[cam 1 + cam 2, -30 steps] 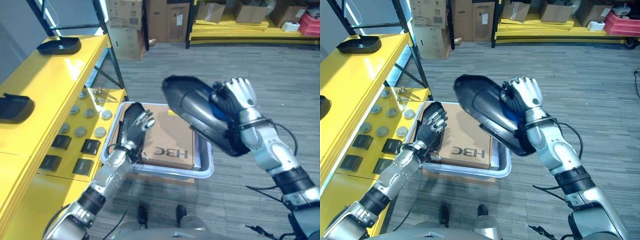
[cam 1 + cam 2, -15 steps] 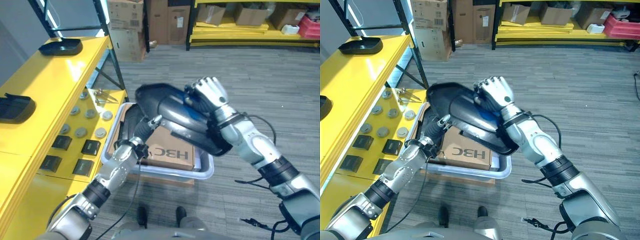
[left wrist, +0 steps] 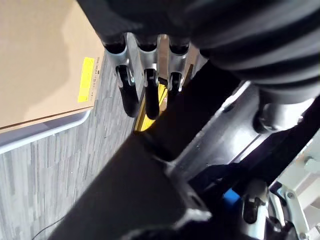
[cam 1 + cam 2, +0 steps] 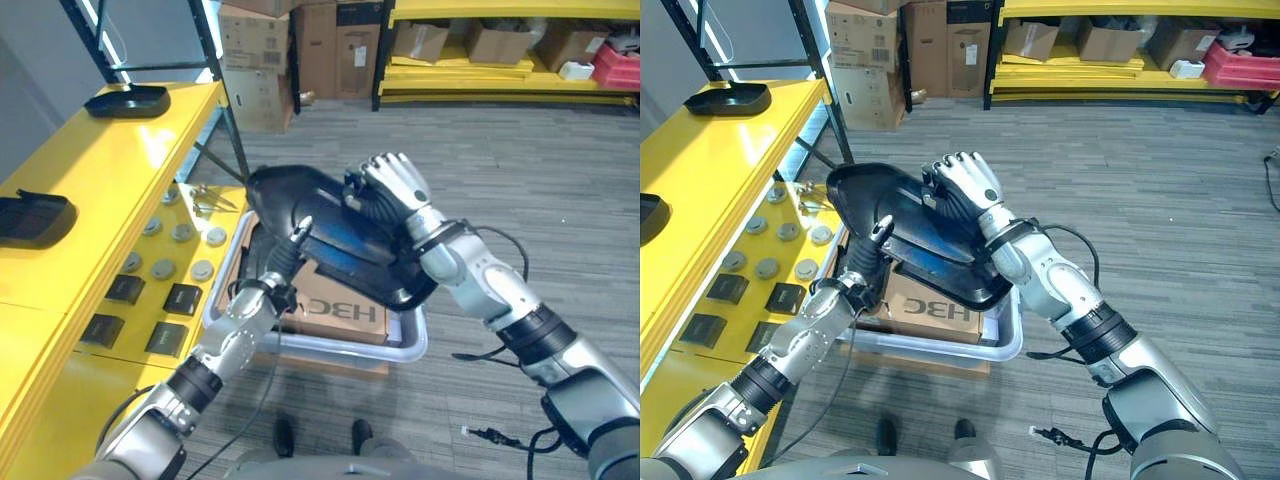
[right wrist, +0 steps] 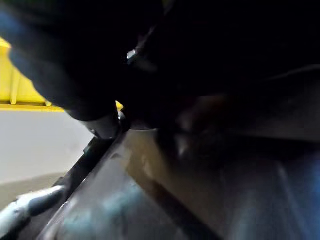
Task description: Move parts from the plastic box to the shelf.
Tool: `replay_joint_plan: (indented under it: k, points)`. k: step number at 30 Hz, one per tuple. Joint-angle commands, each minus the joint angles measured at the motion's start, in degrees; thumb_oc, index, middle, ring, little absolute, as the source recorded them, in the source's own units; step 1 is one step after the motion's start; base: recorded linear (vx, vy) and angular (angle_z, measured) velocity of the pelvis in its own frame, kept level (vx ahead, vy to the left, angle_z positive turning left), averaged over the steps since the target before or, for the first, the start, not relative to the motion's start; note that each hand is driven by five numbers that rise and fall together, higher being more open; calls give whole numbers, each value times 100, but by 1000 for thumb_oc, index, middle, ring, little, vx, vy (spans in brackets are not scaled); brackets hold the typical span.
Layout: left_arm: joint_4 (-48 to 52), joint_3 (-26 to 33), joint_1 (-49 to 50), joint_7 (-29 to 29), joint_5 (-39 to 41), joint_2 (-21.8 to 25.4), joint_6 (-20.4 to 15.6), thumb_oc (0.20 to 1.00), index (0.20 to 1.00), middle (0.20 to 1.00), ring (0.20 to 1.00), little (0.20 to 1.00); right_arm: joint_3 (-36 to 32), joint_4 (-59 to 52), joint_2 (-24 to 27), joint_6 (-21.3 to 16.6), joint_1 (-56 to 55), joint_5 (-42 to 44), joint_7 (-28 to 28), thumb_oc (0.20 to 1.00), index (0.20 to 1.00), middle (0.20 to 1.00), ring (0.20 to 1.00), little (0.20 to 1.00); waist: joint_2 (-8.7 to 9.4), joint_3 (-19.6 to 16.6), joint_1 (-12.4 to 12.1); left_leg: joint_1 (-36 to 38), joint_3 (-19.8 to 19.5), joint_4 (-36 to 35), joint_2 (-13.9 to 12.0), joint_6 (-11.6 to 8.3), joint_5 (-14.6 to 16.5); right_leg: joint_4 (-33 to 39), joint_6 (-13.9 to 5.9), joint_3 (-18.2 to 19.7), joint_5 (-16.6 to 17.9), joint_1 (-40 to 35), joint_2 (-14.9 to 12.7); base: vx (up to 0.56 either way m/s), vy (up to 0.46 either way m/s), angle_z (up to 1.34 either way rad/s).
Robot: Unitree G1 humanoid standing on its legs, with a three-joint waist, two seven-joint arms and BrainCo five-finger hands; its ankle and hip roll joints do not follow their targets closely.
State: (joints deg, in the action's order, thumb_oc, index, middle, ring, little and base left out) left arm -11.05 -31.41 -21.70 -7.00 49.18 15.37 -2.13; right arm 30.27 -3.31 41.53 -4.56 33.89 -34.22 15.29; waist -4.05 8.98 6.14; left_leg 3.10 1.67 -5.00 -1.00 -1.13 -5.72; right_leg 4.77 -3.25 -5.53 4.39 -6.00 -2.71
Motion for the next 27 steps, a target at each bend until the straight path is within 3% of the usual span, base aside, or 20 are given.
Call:
replay_joint_plan:
  k: [1, 5, 9, 12, 13, 14, 18, 22, 24, 27]
  points:
    - [-343, -69, -761, -57, -478, -232, -517, 200, 200, 200, 200, 200, 225, -898, -360, -624, 1, 753, -8, 200, 200, 200, 200, 200, 284, -328, -153, 358, 44, 0, -429, -467, 553, 23, -433, 107, -471, -71, -349, 0, 0, 0]
    - [-300, 176, -608, -296, -832, -210, -677, 200, 200, 200, 200, 200, 98, -1213, -494, -813, -345, 1498, -170, 200, 200, 200, 200, 200, 300, -300, -155, 368, 47, 0, -420, -469, 547, 23, -426, 109, -469, -87, -349, 0, 0, 0]
    - [155, 382, -586, -672, -2757, 264, -931, 200, 200, 200, 200, 200, -30, -1417, -457, -1117, -608, 2133, -295, 200, 200, 200, 200, 200, 333, -283, -182, 321, 49, 0, -419, -481, 499, 23, -426, 83, -436, -51, -368, -17, -5, 0]
    - [334, 591, -446, -903, -3081, 341, -1067, 200, 200, 200, 200, 200, -188, -1442, -488, -1218, -792, 2413, -253, 200, 200, 200, 200, 200, 346, -278, -199, 358, 54, 0, -419, -489, 553, 23, -437, 81, -475, -87, -378, -11, 0, 0]
    - [374, 675, -410, -1055, -3449, 390, -1090, 200, 200, 200, 200, 200, -308, -1431, -579, -1271, -932, 2587, -209, 501, 501, 501, 501, 501, 345, -281, -204, 363, 59, 0, -415, -490, 557, 23, -440, 84, -479, -90, -378, 0, 0, 0]
    - [575, 840, -332, -1234, -3882, 522, -1158, 200, 200, 200, 200, 200, -538, -1470, -665, -1365, -1175, 2839, -191, 1000, 1000, 1000, 1000, 1000, 342, -278, -207, 341, 73, 0, -410, -490, 511, 23, -442, 77, -437, -71, -386, 0, 0, 0]
    - [835, 1132, -201, -1537, -4867, 836, -1089, 200, 200, 200, 200, 200, -1096, -1527, -813, -1476, -1764, 3184, -75, 1000, 1000, 1000, 1000, 1000, 332, -301, -184, 342, 77, 0, -404, -488, 521, 23, -449, 65, -437, -70, -395, 0, 0, 0]
    - [1246, 1862, 355, -1696, -5754, 1281, -1179, 200, 200, 200, 200, 200, -2339, -1163, -1132, -1582, -3097, 3622, 216, 1000, 1000, 1000, 1000, 1000, 319, -292, -120, 340, 96, 0, -388, -480, 533, 23, -460, 63, -417, -59, -405, 0, 0, 0]
    - [1454, 2398, 899, -1703, -5942, 1405, -1299, 200, 200, 200, 200, 200, -2909, -384, -1162, -1490, -3906, 3227, 522, 1000, 1000, 1000, 1000, 1000, 321, -271, -82, 312, 90, 0, -383, -488, 533, 23, -459, 67, -402, -28, -408, 0, 0, 0]
    - [1599, 2681, 1255, -1680, -5958, 1447, -1378, 200, 200, 200, 200, 200, -2983, 708, -1170, -1290, -4270, 2903, 688, 1000, 1000, 1000, 1000, 1000, 316, -260, -79, 329, 72, 0, -392, -495, 580, 23, -463, 68, -447, -43, -399, -10, -12, 0]
